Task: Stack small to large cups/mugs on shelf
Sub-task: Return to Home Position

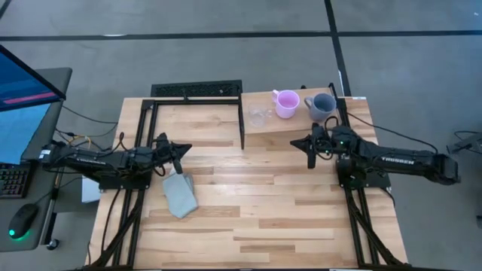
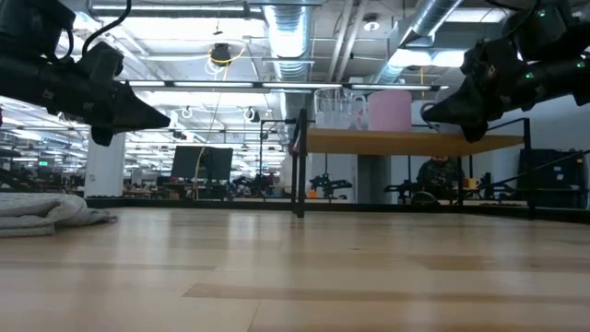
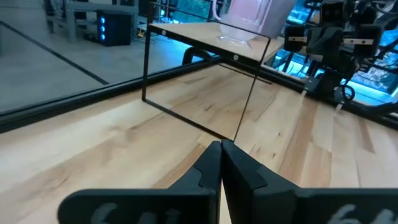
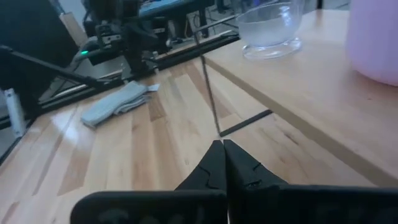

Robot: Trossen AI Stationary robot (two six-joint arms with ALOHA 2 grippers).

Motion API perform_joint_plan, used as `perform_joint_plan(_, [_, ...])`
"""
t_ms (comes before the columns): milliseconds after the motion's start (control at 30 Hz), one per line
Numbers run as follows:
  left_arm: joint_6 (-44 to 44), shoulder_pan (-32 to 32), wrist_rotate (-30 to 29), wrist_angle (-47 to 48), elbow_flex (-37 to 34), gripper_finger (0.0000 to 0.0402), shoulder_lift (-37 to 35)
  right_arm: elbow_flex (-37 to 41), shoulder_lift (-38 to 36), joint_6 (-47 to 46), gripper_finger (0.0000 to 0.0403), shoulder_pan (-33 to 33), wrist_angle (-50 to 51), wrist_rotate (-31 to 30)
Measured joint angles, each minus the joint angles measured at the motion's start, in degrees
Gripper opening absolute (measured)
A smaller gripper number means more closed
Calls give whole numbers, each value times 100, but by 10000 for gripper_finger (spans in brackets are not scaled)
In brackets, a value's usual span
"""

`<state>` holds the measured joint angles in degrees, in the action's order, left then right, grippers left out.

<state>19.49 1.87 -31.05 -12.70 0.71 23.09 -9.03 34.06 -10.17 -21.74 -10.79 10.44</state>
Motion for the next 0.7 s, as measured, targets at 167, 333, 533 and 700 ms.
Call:
perform_joint_plan(167, [-16, -2, -133, -1, 0, 0, 0, 517, -27, -176, 4, -251, -1042, 143])
perform_joint_plan(333, [10, 0, -122, -3, -2, 0, 0, 730, -28, -192, 4, -275, -1529, 242])
perform_joint_plan(533, [15, -2, -127, -3, -2, 0, 0, 733, -24, -158, 3, -275, -1183, 432])
perform_joint_plan(700, [23, -2, -129, -3, -2, 0, 0, 738, -20, -162, 3, -275, -1123, 338])
